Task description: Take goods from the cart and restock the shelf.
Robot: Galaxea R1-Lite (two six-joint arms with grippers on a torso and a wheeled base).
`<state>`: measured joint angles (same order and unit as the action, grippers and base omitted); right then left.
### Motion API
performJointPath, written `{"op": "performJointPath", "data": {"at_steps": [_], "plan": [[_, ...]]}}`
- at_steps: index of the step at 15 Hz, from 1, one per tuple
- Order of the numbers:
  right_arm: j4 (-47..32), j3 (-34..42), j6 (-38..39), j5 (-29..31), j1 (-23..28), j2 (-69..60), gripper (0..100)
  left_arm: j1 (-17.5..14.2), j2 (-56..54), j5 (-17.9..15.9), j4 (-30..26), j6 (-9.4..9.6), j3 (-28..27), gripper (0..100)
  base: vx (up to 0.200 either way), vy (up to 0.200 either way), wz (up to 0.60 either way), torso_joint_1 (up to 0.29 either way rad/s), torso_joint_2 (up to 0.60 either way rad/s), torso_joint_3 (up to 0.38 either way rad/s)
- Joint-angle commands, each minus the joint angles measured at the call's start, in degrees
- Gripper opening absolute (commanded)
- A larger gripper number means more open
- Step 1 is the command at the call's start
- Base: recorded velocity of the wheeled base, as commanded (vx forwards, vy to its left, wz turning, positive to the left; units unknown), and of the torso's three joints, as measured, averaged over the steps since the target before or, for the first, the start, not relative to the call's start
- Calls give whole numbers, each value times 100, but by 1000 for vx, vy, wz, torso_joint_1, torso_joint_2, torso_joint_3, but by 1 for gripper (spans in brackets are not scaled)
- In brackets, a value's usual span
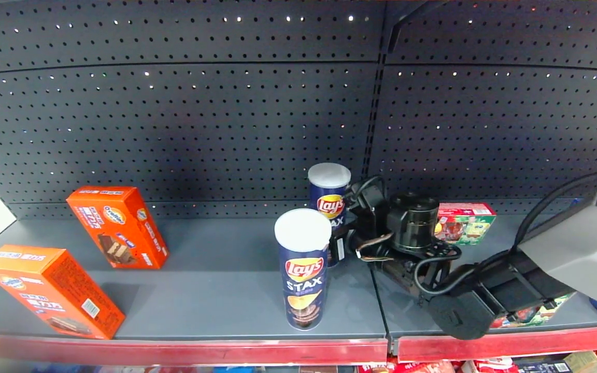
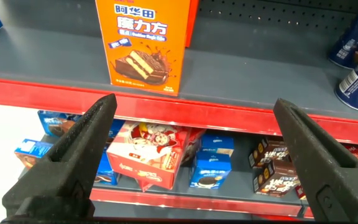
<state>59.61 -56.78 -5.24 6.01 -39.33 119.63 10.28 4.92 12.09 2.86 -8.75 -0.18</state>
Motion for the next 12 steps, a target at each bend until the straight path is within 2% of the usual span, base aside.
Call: {"op": "performJointPath", "data": {"at_steps": [1, 4, 8, 12], "plan": [[-11, 493, -3, 120, 4, -625, 100, 1, 8, 4, 4, -4, 1, 100, 0, 0, 0, 0, 0, 0], [-169, 651, -3, 462, 118, -1178, 100, 1, 8, 4, -5, -4, 1, 100, 0, 0, 0, 0, 0, 0], [-196, 1398, -47, 1007, 338, -2066, 100, 1, 8, 4, -5, -12, 1, 100, 0, 0, 0, 0, 0, 0], [-178, 2084, -135, 1122, 408, -2796, 100, 1, 8, -5, -5, -12, -8, 100, 0, 0, 0, 0, 0, 0]]}}
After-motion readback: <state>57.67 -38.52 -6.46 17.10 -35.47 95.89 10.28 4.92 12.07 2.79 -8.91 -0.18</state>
